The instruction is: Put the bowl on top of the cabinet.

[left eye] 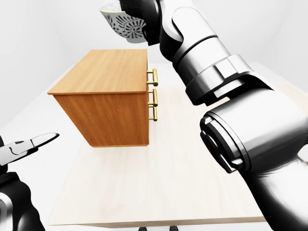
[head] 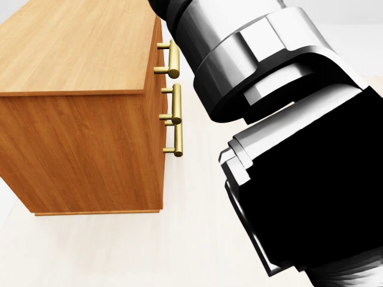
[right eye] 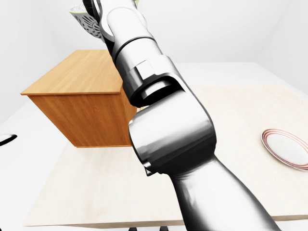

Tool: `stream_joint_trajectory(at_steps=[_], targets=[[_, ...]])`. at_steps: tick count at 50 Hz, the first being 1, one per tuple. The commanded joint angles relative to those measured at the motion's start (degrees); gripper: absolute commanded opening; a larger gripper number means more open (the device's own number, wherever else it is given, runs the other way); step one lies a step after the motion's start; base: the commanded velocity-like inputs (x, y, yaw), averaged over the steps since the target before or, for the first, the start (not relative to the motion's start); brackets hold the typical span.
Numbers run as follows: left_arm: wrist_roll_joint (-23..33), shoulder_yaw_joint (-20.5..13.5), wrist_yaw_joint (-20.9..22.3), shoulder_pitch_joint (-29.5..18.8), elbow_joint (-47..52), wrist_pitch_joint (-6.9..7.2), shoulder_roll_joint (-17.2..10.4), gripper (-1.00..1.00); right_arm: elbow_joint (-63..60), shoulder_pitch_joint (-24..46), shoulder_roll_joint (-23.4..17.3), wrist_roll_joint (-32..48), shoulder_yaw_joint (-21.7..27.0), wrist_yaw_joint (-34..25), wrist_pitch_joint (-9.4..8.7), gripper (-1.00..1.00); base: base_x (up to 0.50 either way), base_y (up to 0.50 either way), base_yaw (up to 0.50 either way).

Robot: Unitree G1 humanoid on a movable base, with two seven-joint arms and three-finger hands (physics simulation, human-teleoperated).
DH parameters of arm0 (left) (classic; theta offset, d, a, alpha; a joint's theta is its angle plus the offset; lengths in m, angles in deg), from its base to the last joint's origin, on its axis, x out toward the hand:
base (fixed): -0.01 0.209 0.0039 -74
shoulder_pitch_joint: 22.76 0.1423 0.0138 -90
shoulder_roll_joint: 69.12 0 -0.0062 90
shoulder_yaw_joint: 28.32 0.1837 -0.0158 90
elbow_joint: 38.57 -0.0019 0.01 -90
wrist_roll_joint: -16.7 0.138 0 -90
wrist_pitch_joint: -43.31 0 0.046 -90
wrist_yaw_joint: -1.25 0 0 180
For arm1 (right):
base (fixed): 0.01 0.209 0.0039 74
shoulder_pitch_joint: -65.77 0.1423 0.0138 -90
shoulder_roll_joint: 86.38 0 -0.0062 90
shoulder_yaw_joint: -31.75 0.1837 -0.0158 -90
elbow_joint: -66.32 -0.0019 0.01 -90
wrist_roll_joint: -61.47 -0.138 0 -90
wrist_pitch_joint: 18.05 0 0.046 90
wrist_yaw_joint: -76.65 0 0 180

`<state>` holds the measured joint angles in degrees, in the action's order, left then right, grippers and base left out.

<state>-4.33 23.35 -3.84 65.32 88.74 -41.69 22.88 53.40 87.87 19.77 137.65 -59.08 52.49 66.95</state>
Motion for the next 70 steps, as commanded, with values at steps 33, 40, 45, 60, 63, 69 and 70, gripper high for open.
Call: stream_joint_trajectory(at_steps=[33, 40, 45, 60, 63, 69, 70], targets=[[-0.77, 0.07, -0.46, -0.18, 0.47, 0.0, -0.19, 1.0, -0.88, -6.1, 5.32, -16.59, -0.7, 6.75, 0.0, -1.0, 0.0, 0.0, 0.0], [-0.79, 0.14, -0.49, -0.28, 0.34, 0.0, -0.21, 1.0, -0.91, -6.38, 5.78, -17.45, -0.97, 7.13, 0.0, -1.0, 0.0, 0.0, 0.0], [-0.7, 0.25, -0.41, -0.25, 0.08, 0.0, -0.16, 1.0, -0.78, -7.98, 5.76, -17.3, -1.41, 7.6, 0.0, -1.0, 0.0, 0.0, 0.0], [-0.63, 0.29, -0.19, 0.05, -0.26, 0.0, 0.07, 1.0, -0.74, -10.06, 6.18, -17.27, -1.67, 7.68, 0.0, -1.0, 0.0, 0.0, 0.0], [-0.53, 0.38, -0.14, 0.11, -0.31, 0.0, 0.12, 1.0, -0.7, -10.62, 5.96, -17.17, -1.66, 7.67, 0.0, -1.0, 0.0, 0.0, 0.0], [-0.44, 0.48, -0.16, 0.11, -0.2, 0.0, 0.16, 1.0, -0.63, -11.83, 5.88, -17.12, -1.61, 7.86, 0.0, -1.0, 0.0, 0.0, 0.0], [-0.46, 0.43, -0.16, 0.08, -0.23, 0.0, 0.14, 1.0, -0.62, -12.0, 5.99, -17.07, -1.68, 7.89, 0.0, -1.0, 0.0, 0.0, 0.0]])
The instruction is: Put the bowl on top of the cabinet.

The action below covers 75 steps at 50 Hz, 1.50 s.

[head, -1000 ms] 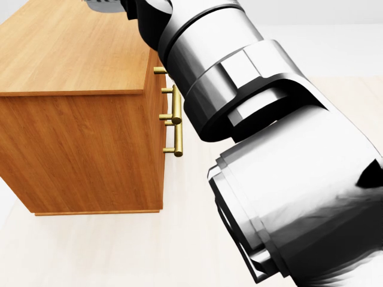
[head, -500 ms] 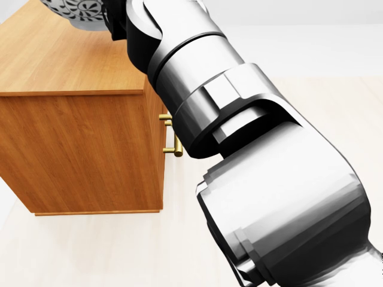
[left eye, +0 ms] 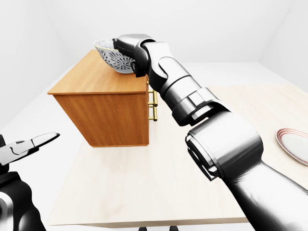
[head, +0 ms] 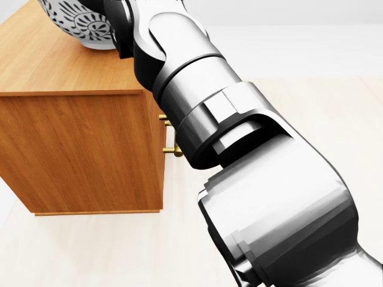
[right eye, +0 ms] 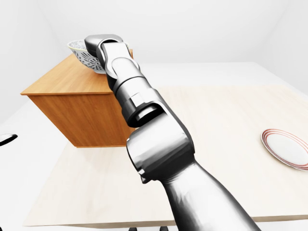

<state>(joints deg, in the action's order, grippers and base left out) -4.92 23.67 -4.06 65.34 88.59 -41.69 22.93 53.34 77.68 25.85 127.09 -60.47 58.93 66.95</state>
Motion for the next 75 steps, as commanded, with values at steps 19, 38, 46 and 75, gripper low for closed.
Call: stream_joint_trajectory(at_steps=[19, 38, 46, 75], targets=[[0.47, 0.45, 0.2, 0.13, -0.32, 0.0, 0.26, 1.0, -0.56, -2.46, -0.06, -6.61, -0.36, 1.98, 0.0, -0.62, 0.0, 0.0, 0.0], [0.58, 0.73, 0.02, 0.15, 0.8, 0.0, 0.38, 1.0, -1.61, 7.08, 0.5, -6.67, -0.28, 6.49, 0.0, 1.0, 0.0, 0.0, 0.0], [0.78, 0.8, 0.12, 0.05, 0.95, 0.0, 0.39, 1.0, -3.1, 16.29, 1.14, -8.92, 0.24, 6.72, 0.0, 1.0, 0.0, 0.0, 0.0], [1.56, 1.23, 0.49, 0.19, 0.45, 0.0, 0.82, 1.0, -11.86, 18.09, -1.37, -23.03, 2.61, 21.57, 0.0, 1.0, 0.0, 0.0, 0.0]])
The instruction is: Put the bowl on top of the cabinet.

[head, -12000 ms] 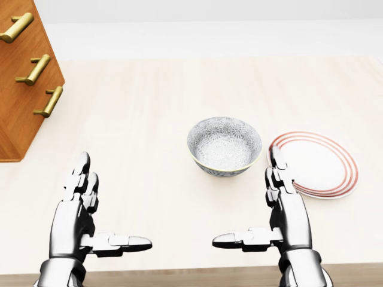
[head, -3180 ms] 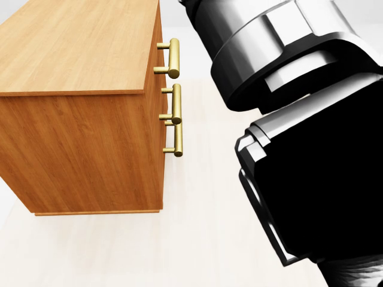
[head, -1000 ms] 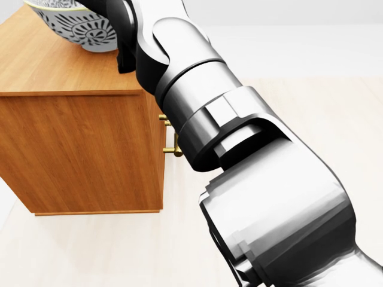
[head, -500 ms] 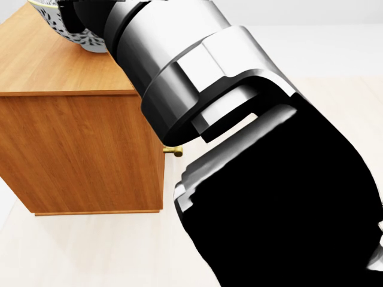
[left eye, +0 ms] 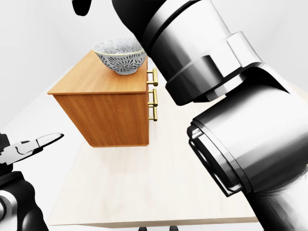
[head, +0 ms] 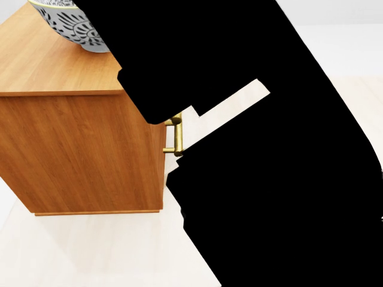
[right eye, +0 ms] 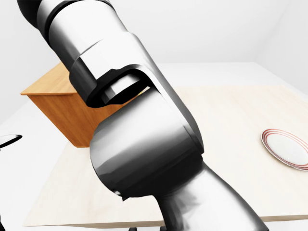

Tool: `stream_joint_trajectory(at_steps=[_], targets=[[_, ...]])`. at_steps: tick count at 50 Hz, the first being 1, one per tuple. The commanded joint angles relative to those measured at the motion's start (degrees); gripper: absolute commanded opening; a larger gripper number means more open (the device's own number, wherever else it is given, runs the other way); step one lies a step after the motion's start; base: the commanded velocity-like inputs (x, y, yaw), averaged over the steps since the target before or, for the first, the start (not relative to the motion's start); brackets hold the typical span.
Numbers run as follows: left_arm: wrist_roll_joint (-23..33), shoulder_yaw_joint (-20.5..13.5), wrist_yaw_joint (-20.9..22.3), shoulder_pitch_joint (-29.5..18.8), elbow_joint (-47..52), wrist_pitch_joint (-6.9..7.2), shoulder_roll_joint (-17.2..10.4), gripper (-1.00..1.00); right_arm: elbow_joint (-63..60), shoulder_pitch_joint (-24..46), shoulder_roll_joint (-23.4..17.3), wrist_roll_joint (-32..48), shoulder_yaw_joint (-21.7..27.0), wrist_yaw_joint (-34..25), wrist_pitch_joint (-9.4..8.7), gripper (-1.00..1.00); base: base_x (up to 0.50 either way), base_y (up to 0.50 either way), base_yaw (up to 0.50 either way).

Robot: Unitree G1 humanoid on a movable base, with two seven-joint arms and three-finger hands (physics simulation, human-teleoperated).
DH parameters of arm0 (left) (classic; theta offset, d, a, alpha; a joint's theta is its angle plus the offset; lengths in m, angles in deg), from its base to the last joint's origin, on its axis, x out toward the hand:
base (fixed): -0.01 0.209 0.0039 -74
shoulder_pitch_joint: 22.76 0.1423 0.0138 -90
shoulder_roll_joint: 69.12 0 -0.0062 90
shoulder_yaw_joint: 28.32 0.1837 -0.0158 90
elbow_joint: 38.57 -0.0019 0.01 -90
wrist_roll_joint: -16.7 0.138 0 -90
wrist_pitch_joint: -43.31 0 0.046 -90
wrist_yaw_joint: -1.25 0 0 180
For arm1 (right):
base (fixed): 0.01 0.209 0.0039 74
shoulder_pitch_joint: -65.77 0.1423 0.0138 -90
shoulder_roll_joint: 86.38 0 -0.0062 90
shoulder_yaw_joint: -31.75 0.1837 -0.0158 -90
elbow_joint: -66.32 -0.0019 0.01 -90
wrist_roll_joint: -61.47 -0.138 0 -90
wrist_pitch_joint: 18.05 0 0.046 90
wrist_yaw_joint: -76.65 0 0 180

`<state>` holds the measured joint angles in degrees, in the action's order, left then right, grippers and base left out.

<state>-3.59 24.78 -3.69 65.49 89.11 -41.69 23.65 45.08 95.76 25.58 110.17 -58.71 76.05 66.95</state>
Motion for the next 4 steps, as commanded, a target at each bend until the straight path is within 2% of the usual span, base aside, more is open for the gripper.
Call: stream_joint_trajectory(at_steps=[1, 4], targets=[[0.28, 0.16, 0.11, 0.02, -0.09, 0.0, 0.1, 1.0, -3.84, 0.0, -1.08, -6.74, 0.81, 4.18, 0.0, 1.0, 0.0, 0.0, 0.0], [0.36, 0.24, 0.1, 0.03, -0.01, 0.0, 0.11, 1.0, -4.88, 0.0, -1.1, -7.99, 0.45, 4.54, 0.0, 1.0, 0.0, 0.0, 0.0]])
